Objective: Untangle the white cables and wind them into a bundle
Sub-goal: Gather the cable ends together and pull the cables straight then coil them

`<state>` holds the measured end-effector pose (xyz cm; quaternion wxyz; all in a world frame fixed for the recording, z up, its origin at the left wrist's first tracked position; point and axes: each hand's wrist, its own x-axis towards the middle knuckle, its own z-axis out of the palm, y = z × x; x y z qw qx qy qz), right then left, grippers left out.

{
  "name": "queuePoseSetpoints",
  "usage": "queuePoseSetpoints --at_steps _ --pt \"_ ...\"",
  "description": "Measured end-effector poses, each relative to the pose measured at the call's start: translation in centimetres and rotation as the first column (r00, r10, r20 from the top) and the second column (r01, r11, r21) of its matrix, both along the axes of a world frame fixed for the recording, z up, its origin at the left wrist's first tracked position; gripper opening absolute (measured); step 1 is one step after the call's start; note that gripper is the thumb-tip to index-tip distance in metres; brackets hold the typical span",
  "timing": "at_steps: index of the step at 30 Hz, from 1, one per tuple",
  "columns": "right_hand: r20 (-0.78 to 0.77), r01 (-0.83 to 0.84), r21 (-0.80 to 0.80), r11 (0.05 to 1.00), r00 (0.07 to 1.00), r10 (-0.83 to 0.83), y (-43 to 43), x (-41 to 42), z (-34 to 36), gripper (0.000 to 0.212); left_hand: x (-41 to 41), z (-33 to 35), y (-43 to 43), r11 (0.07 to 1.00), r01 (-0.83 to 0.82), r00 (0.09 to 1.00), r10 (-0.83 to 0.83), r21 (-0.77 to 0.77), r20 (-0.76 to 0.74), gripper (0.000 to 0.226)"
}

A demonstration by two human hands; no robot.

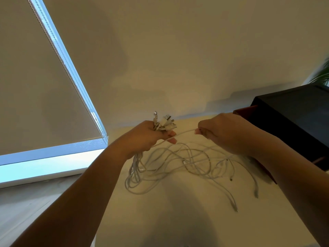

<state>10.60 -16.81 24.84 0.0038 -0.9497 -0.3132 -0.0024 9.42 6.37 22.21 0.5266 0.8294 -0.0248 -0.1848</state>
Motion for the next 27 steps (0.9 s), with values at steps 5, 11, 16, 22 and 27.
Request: queuePoseSetpoints --at_steps 5,11,16,22,27 --pt "0.032 -0.02 0.047 0.999 0.999 0.019 0.0 0.3 0.1 0.038 0.1 0.3 -0.7 0.992 0.066 0.995 -0.073 0.108 0.064 0.027" --pt "0.082 -0.029 0.056 0.998 0.996 0.025 -0.4 0.4 0.2 0.038 0.4 -0.9 -0.4 0.956 0.055 0.993 -0.082 0.287 0.083 0.025" --pt "0.123 -0.02 0.011 1.0 0.992 0.018 -1.5 0.8 0.5 0.046 0.5 -2.3 1.4 0.911 -0.021 0.995 -0.019 0.413 0.093 0.032" --pt "0.069 0.049 0.083 0.995 0.996 -0.055 -3.0 1.0 0.2 0.069 0.3 -1.7 3.6 0.92 -0.119 0.99 0.08 0.372 0.118 0.025" --pt "-0.026 0.066 0.088 0.994 0.998 -0.064 -2.6 0.8 0.2 0.046 0.4 -0.4 3.2 0.926 -0.213 0.966 0.152 0.312 0.207 0.019"
